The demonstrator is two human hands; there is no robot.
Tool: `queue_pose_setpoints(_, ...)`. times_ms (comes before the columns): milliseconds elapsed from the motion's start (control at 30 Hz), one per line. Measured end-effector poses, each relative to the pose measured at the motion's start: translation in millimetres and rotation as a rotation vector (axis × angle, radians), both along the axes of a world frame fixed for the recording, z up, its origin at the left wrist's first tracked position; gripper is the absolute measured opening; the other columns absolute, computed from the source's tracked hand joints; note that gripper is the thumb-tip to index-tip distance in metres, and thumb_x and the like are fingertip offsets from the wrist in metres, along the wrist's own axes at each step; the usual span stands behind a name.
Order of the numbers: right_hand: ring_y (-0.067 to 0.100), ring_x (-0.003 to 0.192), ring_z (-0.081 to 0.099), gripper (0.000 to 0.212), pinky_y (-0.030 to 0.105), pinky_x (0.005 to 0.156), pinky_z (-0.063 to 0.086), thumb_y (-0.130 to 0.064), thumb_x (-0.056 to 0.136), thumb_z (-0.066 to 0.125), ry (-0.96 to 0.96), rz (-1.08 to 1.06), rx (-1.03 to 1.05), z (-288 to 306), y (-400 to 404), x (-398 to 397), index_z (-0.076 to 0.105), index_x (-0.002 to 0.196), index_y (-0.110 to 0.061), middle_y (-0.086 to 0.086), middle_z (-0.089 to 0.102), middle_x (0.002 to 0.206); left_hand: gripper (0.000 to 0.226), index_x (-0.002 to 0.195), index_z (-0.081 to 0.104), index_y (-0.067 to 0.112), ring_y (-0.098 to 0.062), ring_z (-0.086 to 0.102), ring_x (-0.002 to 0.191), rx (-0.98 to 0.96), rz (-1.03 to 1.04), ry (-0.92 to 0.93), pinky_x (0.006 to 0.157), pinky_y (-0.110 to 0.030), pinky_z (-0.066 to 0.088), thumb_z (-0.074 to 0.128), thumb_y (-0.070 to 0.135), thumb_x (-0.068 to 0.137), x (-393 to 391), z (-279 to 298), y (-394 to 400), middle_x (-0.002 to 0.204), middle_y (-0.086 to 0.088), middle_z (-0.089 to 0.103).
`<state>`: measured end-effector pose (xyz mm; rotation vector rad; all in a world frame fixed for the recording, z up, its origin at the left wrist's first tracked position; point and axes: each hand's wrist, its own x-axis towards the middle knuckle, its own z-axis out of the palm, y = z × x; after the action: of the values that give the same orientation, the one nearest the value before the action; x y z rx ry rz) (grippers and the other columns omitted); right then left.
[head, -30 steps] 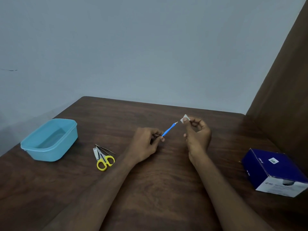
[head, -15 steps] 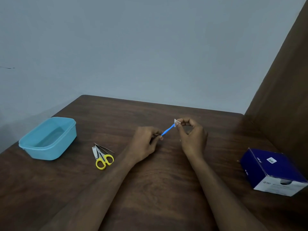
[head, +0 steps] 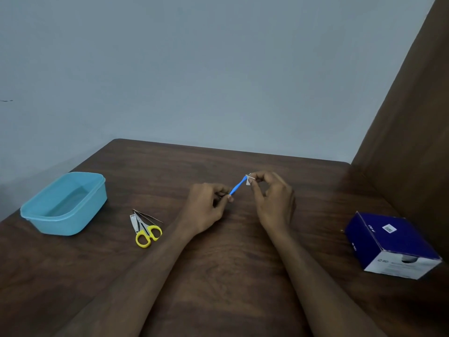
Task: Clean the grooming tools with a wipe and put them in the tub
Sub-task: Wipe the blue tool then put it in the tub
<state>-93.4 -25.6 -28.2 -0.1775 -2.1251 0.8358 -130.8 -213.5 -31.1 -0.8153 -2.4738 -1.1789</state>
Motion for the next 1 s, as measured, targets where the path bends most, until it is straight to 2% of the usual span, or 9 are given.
queue_pose_setpoints(100,0.01,0.076,0.066,0.005,0.031,0.062,0.05,-0.037,0.095,0.075,0.009,-0.033,-0.023,0.2,1.2,-0.6,0.075,0.094,-0.032,-0.017,0.074,0.099,0.019,0.103,0.084,0.016,0.011,0.068,0.077,-0.016,-0.021,0.027,0.065,-0.002,0.042,0.074,0.003,0.092,0.3,-0.3,0.0,0.092,0.011,0.082)
queue_pose_setpoints(233,0.015,0.076,0.069,0.01,0.03,0.061,0.044,-0.042,0.093,0.076,0.016,-0.131,-0.051,0.6,1.7,-2.0,0.074,0.093,-0.033,-0.016,0.075,0.097,0.017,0.097,0.084,0.018,-0.002,0.071,0.087,-0.037,-0.025,0.067,0.067,-0.001,0.041,0.076,0.004,0.091,0.0,-0.5,-0.2,0.09,0.009,0.081)
queue_pose_setpoints(367,0.017,0.077,0.071,0.011,0.03,0.063,0.044,-0.045,0.094,0.074,0.049,-0.201,-0.13,1.1,5.0,-2.2,0.074,0.095,-0.034,-0.015,0.075,0.094,0.018,0.098,0.084,0.019,0.002,0.071,0.078,-0.039,-0.023,0.064,0.067,0.0,0.04,0.076,0.005,0.091,2.9,0.8,0.4,0.09,0.01,0.081)
queue_pose_setpoints(500,0.011,0.064,0.062,0.011,0.031,0.062,0.047,-0.043,0.094,0.077,0.063,-0.087,-0.155,2.2,3.0,1.1,0.075,0.093,-0.033,-0.015,0.073,0.085,0.016,0.101,0.084,0.016,0.016,0.064,0.069,-0.014,-0.01,0.053,0.064,0.0,0.039,0.075,0.006,0.092,5.7,3.0,0.9,0.089,0.006,0.082)
queue_pose_setpoints(600,0.005,0.065,0.057,0.008,0.029,0.061,0.043,-0.039,0.096,0.075,0.008,-0.004,-0.072,0.3,-2.4,3.5,0.073,0.094,-0.032,-0.018,0.071,0.091,0.012,0.1,0.083,0.017,0.016,0.064,0.07,-0.03,-0.012,0.067,0.064,-0.001,0.039,0.077,0.01,0.093,7.3,2.8,0.1,0.086,0.008,0.08)
queue_pose_setpoints(700,0.008,0.071,0.06,0.004,0.029,0.063,0.044,-0.035,0.096,0.073,-0.021,0.004,-0.036,-0.6,-1.2,2.8,0.072,0.096,-0.032,-0.017,0.071,0.093,0.012,0.101,0.083,0.015,0.013,0.062,0.067,-0.039,-0.01,0.091,0.064,0.0,0.039,0.078,0.009,0.092,6.8,2.1,-0.2,0.086,0.007,0.079)
queue_pose_setpoints(800,0.01,0.076,0.065,0.006,0.027,0.063,0.04,-0.038,0.096,0.074,-0.04,-0.038,-0.049,-0.2,1.4,1.9,0.072,0.098,-0.032,-0.018,0.072,0.094,0.013,0.1,0.083,0.015,0.009,0.061,0.066,-0.046,-0.025,0.11,0.065,0.001,0.038,0.079,0.006,0.091,4.6,1.1,-0.2,0.088,0.004,0.08)
queue_pose_setpoints(900,0.01,0.079,0.066,0.012,0.026,0.066,0.038,-0.043,0.096,0.074,-0.041,-0.035,-0.097,-0.4,3.7,-1.5,0.075,0.104,-0.034,-0.019,0.074,0.096,0.013,0.101,0.083,0.014,0.015,0.061,0.069,-0.051,-0.035,0.109,0.066,0.001,0.038,0.079,0.006,0.092,2.7,0.0,-0.1,0.088,0.004,0.08)
queue_pose_setpoints(1000,0.011,0.077,0.065,0.009,0.026,0.067,0.038,-0.041,0.097,0.074,-0.064,-0.011,-0.116,-1.4,4.6,-4.4,0.076,0.096,-0.033,-0.019,0.072,0.092,0.014,0.104,0.083,0.015,0.006,0.062,0.068,-0.059,-0.03,0.102,0.065,0.0,0.039,0.078,0.009,0.093,1.5,-0.6,0.3,0.089,0.005,0.08)
